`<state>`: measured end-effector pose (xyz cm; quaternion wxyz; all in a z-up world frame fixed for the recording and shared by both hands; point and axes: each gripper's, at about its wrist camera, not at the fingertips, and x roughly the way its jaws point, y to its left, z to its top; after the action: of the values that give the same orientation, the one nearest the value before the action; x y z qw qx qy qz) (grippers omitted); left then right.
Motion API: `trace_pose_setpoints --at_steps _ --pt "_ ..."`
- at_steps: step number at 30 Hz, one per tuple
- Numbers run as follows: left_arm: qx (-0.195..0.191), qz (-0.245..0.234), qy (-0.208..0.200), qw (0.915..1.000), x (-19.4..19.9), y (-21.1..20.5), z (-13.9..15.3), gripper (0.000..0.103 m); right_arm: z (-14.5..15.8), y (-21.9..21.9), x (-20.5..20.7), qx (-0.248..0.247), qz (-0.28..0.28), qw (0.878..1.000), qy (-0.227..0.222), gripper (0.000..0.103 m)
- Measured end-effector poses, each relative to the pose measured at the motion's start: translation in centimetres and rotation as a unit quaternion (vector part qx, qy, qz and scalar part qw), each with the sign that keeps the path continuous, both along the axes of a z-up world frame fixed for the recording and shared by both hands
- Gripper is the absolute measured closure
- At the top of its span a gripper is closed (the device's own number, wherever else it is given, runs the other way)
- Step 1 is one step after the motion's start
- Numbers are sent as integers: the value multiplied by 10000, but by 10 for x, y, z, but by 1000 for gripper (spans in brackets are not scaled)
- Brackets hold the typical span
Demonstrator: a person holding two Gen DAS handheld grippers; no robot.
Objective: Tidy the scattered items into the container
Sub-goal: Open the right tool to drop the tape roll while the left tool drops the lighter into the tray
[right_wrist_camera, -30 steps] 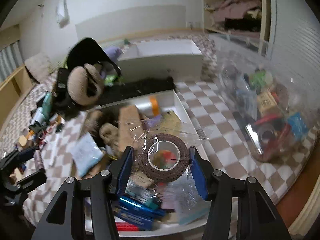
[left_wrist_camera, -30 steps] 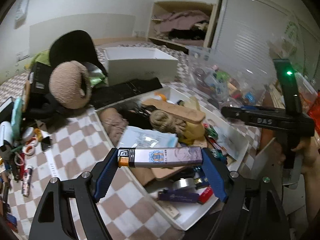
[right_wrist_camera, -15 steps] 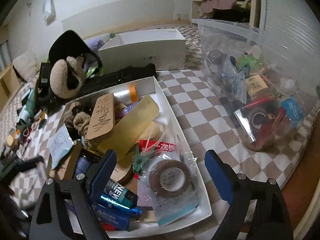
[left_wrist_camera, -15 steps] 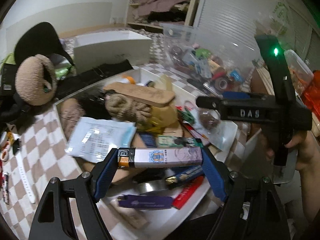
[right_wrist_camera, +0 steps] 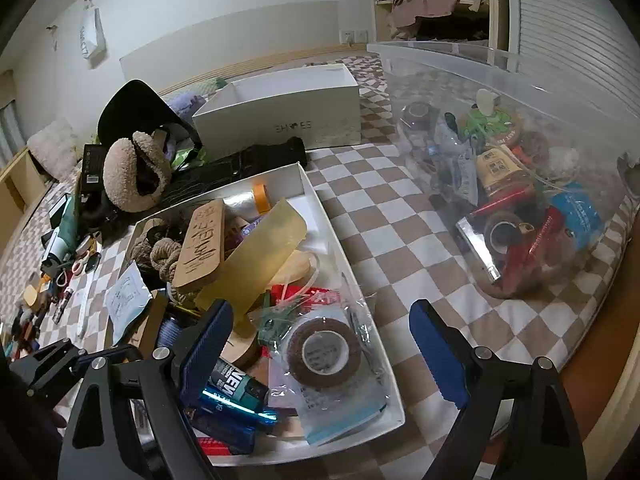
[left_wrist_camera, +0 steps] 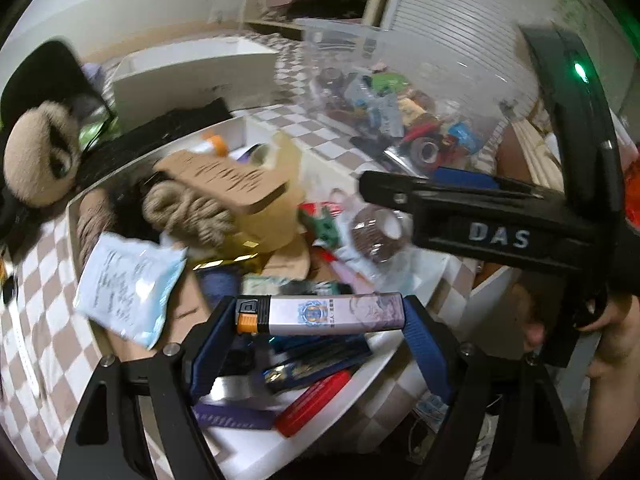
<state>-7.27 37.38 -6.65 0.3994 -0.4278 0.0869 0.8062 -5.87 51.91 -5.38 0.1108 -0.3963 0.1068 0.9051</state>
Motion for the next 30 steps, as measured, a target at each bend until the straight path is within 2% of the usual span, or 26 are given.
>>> trace_pose_setpoints --at_steps 4,9,12,14,16,17,30 --pt "-184 -265 87 9994 2 16 -6 22 0 4 0 -140 -10 9999 13 13" --pt "-355 -147 -231 9990 -11 20 -18 22 2 2 -1 -158 41 9999 36 13" --pt "-308 -41 -393 9987 -16 15 -20 21 1 0 -2 -157 68 9998 36 13" --pt "-228 -24 -411 9989 -15 12 -18 17 1 -1 -3 -140 83 9999 24 13" --pt "-184 -31 -274 9995 -11 10 -13 7 -1 -2 -3 -105 67 9999 -6 13" --pt "-168 -18 -234 9996 -10 9 -11 6 -1 -2 -3 -106 60 9999 -18 13" --pt "94 127 -146 9998 -9 -11 5 6 11 -11 0 -49 80 10000 35 13"
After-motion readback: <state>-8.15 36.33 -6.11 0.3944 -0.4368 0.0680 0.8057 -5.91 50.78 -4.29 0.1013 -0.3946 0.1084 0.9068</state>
